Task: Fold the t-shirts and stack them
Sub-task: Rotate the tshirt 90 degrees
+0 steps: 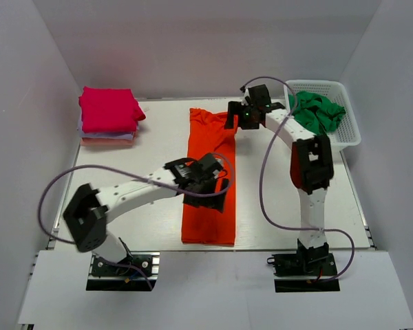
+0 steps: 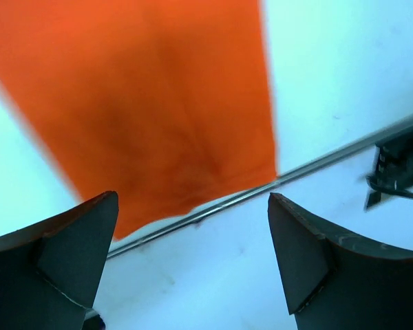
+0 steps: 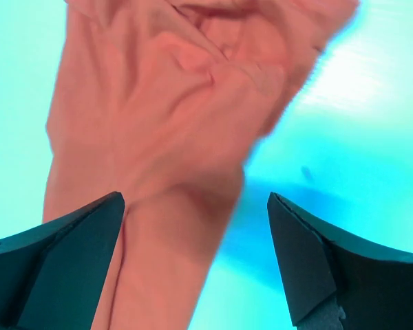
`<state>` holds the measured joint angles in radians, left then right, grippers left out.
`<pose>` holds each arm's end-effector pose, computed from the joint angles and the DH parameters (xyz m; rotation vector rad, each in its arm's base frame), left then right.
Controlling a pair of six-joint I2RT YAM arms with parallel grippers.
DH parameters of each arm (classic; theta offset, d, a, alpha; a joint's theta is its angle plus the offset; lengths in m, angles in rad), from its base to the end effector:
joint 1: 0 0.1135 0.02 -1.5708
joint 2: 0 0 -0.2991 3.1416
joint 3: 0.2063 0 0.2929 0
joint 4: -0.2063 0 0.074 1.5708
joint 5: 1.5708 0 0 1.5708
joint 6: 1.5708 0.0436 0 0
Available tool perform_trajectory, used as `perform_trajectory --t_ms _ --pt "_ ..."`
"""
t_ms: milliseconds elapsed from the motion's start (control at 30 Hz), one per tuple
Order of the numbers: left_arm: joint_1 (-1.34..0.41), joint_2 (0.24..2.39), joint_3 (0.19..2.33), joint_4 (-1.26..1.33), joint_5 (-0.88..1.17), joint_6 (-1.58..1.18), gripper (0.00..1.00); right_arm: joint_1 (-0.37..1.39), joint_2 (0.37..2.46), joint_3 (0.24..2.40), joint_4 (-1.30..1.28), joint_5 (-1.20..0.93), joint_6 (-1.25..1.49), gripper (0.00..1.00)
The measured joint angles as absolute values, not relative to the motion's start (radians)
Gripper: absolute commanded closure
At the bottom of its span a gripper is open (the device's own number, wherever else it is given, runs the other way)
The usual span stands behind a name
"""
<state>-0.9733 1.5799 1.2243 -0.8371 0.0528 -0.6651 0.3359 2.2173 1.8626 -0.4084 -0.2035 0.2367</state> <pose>0.1982 -0.2954 0.2598 0.4575 2.8503 -0.4556 0.5392 0.1976 0.2283 -0.2209 2.3631 0.5184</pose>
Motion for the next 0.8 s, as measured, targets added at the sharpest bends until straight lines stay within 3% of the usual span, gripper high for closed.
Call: perform_trajectory --t_ms 300,567,800 --pt "-0.952 1.295 0.874 -0.946 -0.158 -0.917 0.01 0.333 1.671 1.282 -0.278 -0.136 0.310 0.10" --pt "-0.931 1.185 0.653 -0.763 -0.041 -0.960 0.01 0.479 1.317 0.701 -0.394 -0.361 0.432 0.10" --pt "-0.929 1.333 0.662 -0.629 0.070 -0.905 0.13 0.636 1.215 0.583 -0.426 -0.502 0.601 0.10"
